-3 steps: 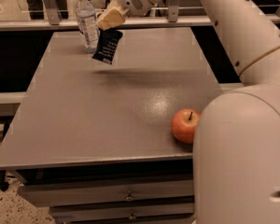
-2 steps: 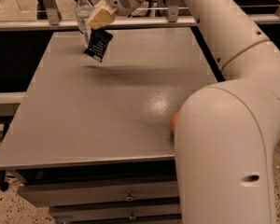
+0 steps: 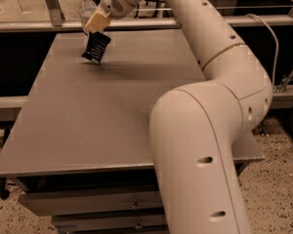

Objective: Move rxbar blueberry near blue plastic bottle

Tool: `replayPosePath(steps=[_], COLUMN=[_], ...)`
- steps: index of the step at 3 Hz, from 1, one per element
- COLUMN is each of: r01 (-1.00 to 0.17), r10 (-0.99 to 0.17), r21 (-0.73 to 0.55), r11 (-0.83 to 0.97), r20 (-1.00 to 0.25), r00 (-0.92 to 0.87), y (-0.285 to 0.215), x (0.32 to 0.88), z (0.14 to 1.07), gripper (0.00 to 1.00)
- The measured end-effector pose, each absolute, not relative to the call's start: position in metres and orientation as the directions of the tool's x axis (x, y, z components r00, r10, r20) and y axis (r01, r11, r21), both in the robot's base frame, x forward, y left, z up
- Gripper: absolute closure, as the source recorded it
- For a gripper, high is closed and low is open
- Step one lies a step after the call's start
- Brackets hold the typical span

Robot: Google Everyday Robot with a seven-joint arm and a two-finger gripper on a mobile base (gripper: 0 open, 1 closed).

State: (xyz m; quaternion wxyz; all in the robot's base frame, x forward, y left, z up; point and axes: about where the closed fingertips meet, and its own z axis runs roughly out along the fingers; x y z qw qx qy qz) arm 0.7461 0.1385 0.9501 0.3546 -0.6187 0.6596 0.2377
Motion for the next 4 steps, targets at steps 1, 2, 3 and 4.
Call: replayPosePath(steps=[1, 2, 3, 4], r01=[-0.98, -0.971, -0.964, -0.958], r10=[-0.672, -0.69, -0.7, -0.704], r21=[-0.127, -0.131, -0.133, -0.142], r11=[0.154, 0.201, 0.231, 0.25], r20=[-0.74, -0.722, -0.71, -0.706], r00=[-0.01, -0.045, -0.07, -0.079], y=[0.137, 0.121, 0.104, 0.092], x=[0.768, 0.787, 0.798, 0.804], z=[0.932, 0.919, 0.911, 0.91], gripper=[1.0, 1.0, 0.85, 0.61])
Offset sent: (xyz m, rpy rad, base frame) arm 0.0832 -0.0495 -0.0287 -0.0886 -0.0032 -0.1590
